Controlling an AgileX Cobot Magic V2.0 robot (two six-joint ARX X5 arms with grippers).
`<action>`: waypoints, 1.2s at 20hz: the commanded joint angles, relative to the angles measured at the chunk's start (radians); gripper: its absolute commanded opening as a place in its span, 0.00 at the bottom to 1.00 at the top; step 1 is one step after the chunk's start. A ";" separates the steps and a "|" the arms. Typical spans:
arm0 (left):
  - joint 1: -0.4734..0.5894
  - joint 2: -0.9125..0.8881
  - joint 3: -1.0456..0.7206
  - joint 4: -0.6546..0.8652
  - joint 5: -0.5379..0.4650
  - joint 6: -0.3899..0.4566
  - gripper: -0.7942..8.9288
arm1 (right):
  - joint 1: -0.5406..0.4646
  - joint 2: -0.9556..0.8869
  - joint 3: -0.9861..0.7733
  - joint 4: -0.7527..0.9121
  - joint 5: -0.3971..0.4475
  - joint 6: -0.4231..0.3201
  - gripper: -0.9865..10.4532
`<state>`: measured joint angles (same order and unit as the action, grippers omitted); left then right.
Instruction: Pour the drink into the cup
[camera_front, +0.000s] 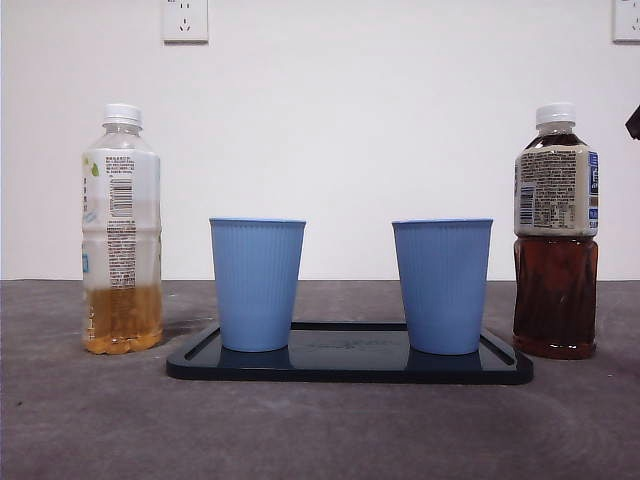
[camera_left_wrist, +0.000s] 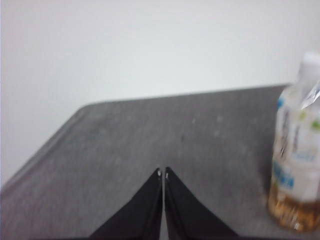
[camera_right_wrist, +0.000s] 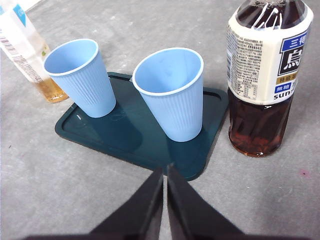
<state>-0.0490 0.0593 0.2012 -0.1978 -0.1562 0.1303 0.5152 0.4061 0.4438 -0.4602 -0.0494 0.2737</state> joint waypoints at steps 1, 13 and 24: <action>0.010 -0.031 -0.050 0.011 -0.001 0.015 0.09 | 0.006 0.003 0.014 0.011 0.001 0.006 0.09; 0.017 -0.056 -0.186 0.010 0.000 -0.045 0.09 | 0.006 0.003 0.014 0.011 0.001 0.006 0.09; 0.017 -0.056 -0.185 0.010 0.000 -0.071 0.09 | 0.006 0.003 0.014 0.011 0.001 0.006 0.09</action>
<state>-0.0330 0.0051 0.0349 -0.1799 -0.1547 0.0643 0.5152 0.4061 0.4438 -0.4599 -0.0494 0.2737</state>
